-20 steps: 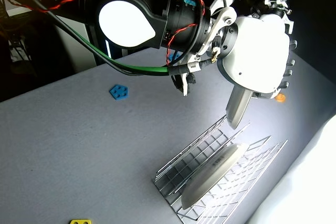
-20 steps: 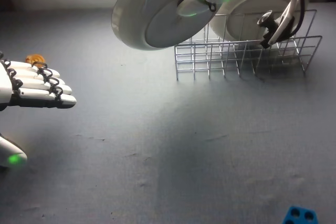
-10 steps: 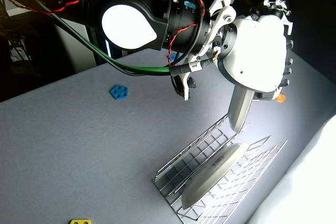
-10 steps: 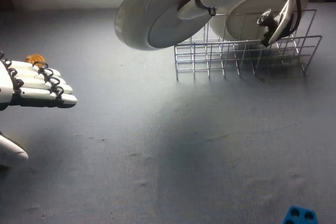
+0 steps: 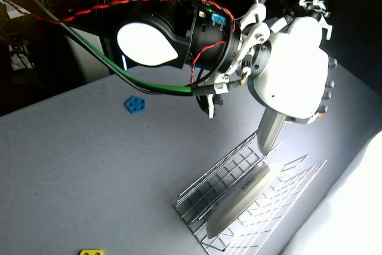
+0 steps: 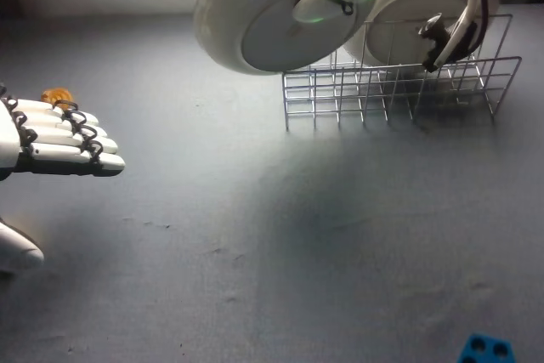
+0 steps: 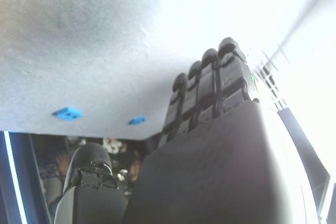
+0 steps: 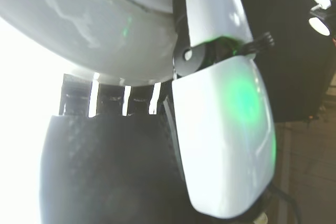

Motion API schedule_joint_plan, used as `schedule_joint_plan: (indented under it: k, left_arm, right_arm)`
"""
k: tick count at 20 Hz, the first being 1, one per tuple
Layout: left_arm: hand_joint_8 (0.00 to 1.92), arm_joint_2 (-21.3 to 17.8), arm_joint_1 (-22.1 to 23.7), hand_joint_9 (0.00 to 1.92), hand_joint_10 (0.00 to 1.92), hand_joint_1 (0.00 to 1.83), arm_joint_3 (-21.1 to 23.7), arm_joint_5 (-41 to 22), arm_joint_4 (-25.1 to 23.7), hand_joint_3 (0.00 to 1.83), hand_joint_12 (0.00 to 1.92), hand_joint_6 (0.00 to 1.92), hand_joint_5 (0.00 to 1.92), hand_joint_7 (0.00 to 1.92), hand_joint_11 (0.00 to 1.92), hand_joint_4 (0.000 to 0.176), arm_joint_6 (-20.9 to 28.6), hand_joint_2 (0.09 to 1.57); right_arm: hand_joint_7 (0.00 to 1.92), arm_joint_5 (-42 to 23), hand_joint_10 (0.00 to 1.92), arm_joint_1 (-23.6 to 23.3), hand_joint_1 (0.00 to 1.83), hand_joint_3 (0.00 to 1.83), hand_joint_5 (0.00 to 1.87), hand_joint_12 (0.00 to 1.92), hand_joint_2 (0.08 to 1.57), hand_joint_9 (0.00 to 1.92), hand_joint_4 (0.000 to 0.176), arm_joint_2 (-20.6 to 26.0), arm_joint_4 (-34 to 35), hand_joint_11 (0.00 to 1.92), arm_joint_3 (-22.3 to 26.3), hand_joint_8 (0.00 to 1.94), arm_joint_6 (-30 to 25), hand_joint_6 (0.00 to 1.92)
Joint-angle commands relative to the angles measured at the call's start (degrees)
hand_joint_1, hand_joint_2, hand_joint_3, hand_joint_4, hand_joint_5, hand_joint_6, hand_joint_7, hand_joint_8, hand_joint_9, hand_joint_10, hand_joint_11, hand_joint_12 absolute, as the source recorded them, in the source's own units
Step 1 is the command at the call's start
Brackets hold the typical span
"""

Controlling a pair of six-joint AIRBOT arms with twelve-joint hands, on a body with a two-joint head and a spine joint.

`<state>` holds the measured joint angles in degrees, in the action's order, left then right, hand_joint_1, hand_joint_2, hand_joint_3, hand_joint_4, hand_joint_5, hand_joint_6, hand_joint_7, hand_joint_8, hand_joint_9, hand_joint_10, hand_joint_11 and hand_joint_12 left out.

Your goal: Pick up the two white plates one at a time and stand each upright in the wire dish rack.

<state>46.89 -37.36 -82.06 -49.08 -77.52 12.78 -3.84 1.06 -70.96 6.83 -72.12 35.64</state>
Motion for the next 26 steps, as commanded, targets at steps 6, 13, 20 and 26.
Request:
schedule_joint_plan:
  k: [6, 13, 20, 26]
  left_arm:
    - [0.00, -0.57, -0.03, 0.00, 0.00, 0.00, -0.16, -1.97, 3.24, 0.00, 0.00, 0.00, 0.00, 0.00, 0.00, 0.000, 0.10, 1.08]
    - [0.00, -0.60, -0.02, 0.00, 0.00, 0.00, -0.25, -1.97, 3.23, 0.00, 0.00, 0.00, 0.00, 0.00, 0.00, 0.000, 0.10, 1.08]
    - [0.00, -0.72, 0.06, 0.00, 0.00, 0.00, -0.10, -1.97, 3.23, 0.00, 0.00, 0.00, 0.00, 0.00, 0.00, 0.000, 0.10, 1.08]
    - [0.00, -0.53, 0.46, 0.00, 0.00, 0.00, -0.17, -1.97, 3.23, 0.00, 0.00, 0.00, 0.00, 0.00, 0.00, 0.000, 0.10, 1.07]
  right_arm:
    - [1.14, -5.50, 1.04, 0.26, 1.39, 0.00, 0.99, 1.19, 1.07, 0.98, 0.000, 0.02, 0.08, 0.82, -1.65, 0.66, 1.68, 0.97]
    - [1.14, -5.04, 1.05, 0.78, 1.39, 0.00, 0.99, 1.16, 1.07, 0.97, 0.000, -0.60, -0.03, 0.86, -4.65, 0.66, 1.89, 0.98]
    - [1.13, -4.56, 1.04, 1.12, 1.39, 0.00, 0.99, 1.17, 1.07, 0.99, 0.000, -1.33, -0.31, 0.87, -5.96, 0.68, 3.87, 0.98]
    - [1.14, -4.61, 1.02, 2.10, 1.39, 0.00, 0.99, 1.17, 1.07, 1.00, 0.000, -1.65, -2.15, 0.88, -6.46, 0.66, 3.94, 0.98]
